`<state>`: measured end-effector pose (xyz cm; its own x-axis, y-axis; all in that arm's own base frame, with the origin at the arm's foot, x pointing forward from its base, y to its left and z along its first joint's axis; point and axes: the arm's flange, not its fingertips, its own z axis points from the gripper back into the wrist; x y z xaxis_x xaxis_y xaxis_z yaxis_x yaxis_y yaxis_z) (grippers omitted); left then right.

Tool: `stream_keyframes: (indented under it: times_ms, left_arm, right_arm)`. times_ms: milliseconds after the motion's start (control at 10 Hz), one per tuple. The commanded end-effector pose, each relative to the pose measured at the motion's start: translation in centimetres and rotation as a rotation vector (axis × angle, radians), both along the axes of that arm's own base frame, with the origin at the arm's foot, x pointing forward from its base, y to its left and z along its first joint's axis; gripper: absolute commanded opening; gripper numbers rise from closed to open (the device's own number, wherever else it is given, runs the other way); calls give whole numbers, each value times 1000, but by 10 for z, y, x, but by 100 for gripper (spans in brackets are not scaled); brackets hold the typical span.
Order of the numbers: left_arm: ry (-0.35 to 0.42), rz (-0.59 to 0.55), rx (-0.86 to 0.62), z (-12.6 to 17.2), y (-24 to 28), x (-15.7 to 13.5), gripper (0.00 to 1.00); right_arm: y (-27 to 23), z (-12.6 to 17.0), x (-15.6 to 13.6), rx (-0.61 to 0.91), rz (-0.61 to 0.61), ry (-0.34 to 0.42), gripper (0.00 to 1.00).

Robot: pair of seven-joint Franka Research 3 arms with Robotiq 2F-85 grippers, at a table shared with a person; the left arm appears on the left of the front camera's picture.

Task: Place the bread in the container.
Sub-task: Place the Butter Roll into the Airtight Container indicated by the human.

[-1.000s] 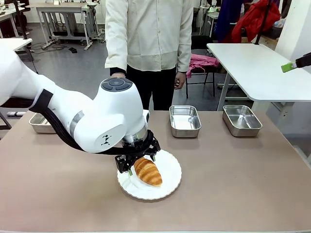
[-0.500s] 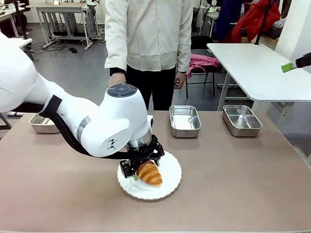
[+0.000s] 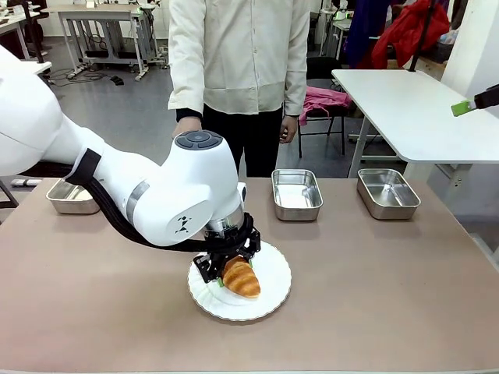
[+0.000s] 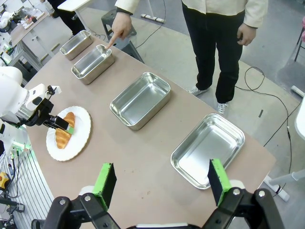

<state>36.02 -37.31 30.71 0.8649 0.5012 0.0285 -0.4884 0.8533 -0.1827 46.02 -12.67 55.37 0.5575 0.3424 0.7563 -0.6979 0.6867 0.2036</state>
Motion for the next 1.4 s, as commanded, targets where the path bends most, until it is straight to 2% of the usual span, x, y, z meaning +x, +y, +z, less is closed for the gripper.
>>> stream_keyframes:
  times_ms: [0,500,600,700,900,1000,1100,1200,1300]
  left_arm:
    - [-4,-19,-10,1,-1,5,42]
    - [0,0,0,0,0,0,42]
    - [-4,-3,-3,2,-1,1,51]
    - [-24,-50,-38,16,3,4,43]
    - [-88,-152,-87,69,16,16,43]
    - [-102,-204,-71,107,27,24,43]
    - [-115,-248,-61,132,39,31,43]
    - [-110,-329,-68,156,53,45,43]
    - [-62,-390,-68,172,72,63,43]
  right_arm:
    - [0,2,0,-2,9,-8,100]
    - [0,2,0,-2,9,-8,100]
    - [0,2,0,-2,9,-8,100]
    - [0,2,0,-2,9,-8,100]
    - [0,2,0,-2,9,-8,100]
    - [0,2,0,-2,9,-8,100]
    - [0,2,0,-2,9,-8,100]
    - [0,2,0,-2,9,-8,100]
    - [0,2,0,-2,9,-8,100]
